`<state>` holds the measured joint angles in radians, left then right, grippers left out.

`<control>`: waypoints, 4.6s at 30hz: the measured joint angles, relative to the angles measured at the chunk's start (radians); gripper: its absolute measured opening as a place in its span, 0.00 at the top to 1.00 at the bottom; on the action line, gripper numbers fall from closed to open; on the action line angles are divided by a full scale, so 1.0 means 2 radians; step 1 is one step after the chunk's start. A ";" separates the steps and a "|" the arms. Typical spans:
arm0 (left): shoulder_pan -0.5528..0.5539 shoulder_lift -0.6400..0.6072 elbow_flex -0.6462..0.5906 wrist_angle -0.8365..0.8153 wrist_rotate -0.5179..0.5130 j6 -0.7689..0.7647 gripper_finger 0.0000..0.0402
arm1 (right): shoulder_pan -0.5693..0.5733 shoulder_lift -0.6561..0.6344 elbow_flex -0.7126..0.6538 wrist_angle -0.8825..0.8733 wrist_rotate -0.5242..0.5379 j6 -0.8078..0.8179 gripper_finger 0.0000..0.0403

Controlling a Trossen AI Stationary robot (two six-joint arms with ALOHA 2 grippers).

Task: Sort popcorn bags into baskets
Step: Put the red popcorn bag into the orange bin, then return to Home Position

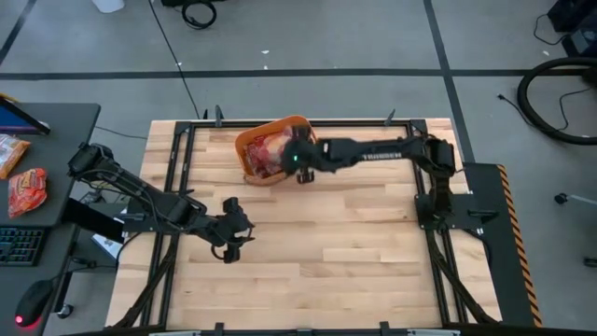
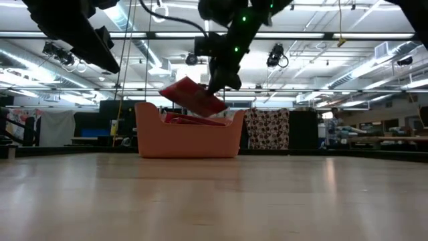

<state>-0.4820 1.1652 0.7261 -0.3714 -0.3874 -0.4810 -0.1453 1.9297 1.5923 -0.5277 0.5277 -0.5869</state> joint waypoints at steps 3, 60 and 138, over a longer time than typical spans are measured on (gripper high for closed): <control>0.000 0.000 0.000 0.002 0.000 -0.011 0.56 | -0.029 0.000 -0.010 0.030 -0.034 0.000 0.99; 0.057 -0.215 -0.198 0.238 -0.006 0.145 0.56 | 0.168 -0.430 -0.474 0.283 -0.024 0.358 0.80; 0.026 -0.501 -0.359 0.232 0.000 0.155 0.56 | 0.162 -0.730 -0.793 0.517 0.102 0.266 0.80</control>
<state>-0.4294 0.1631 0.0074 0.0917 -0.3874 -0.1715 0.1783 0.4690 0.0059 0.5072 0.7322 -0.0559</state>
